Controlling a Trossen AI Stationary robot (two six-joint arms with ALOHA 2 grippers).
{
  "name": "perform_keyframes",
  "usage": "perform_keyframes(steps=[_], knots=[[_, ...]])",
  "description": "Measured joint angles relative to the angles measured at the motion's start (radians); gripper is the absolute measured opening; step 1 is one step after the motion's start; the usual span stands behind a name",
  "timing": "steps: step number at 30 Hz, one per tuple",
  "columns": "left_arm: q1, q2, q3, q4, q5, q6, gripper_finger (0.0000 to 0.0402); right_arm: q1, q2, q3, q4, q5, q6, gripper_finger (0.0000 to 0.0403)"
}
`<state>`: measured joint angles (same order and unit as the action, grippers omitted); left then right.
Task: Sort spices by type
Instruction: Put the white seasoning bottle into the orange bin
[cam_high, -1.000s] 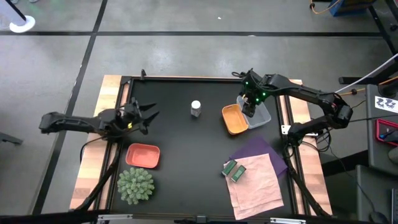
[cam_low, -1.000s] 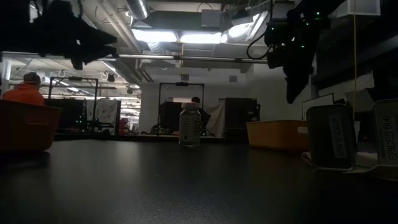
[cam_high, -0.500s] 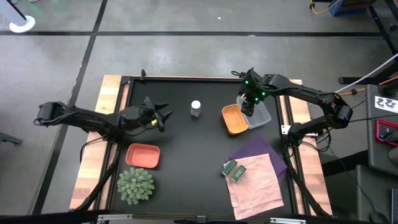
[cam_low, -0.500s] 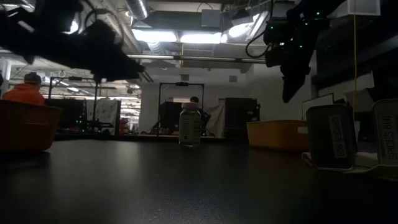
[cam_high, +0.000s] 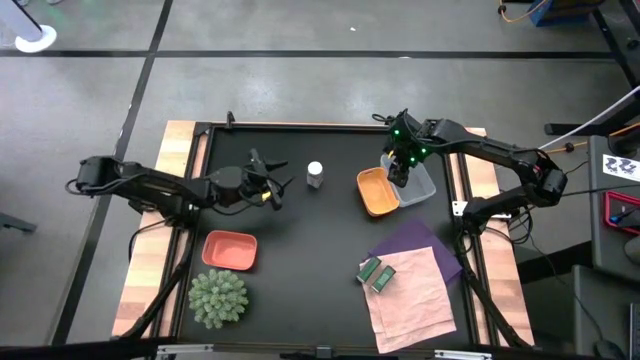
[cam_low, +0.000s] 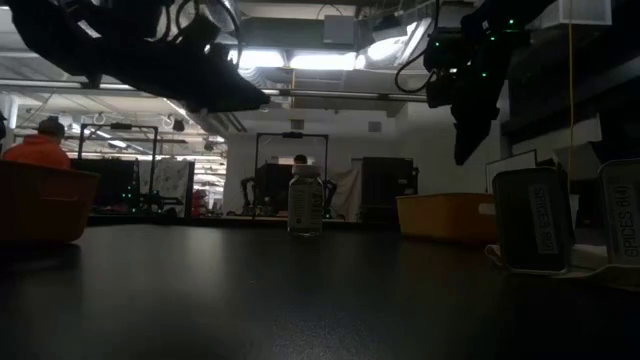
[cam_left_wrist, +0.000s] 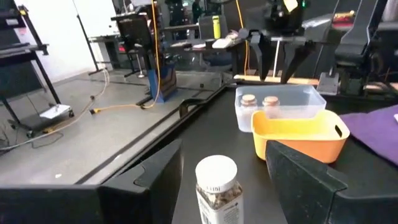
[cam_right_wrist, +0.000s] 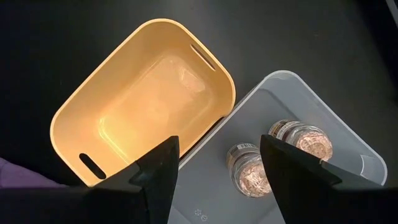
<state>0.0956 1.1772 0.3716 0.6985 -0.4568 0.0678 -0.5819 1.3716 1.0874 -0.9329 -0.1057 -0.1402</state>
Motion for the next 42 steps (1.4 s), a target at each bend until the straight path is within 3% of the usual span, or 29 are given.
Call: perform_keyframes(steps=[5, 15, 21, 32, 42], knots=[[0.004, 0.066, 0.031, -0.002, -0.001, -0.040, 0.0225, 0.000, 0.000, 0.000, 0.000, 0.000, 0.000, 0.0225], [0.084, 0.234, 0.115, -0.006, -0.003, -0.199, 0.0281, 0.000, 0.000, 0.000, 0.000, 0.000, 0.000, 0.0225], [0.105, 0.319, 0.130, -0.007, 0.024, -0.315, 0.0284, 0.000, 0.000, 0.000, 0.000, 0.000, 0.000, 0.0225], [0.104, 0.451, 0.136, 0.008, 0.061, -0.268, 0.0281, 0.000, 0.000, 0.000, 0.000, 0.000, 0.000, 0.0225], [0.104, 0.519, 0.151, 0.129, 0.061, -0.262, 0.0280, 0.000, 0.000, 0.000, 0.006, 0.000, 0.000, 0.0225]])
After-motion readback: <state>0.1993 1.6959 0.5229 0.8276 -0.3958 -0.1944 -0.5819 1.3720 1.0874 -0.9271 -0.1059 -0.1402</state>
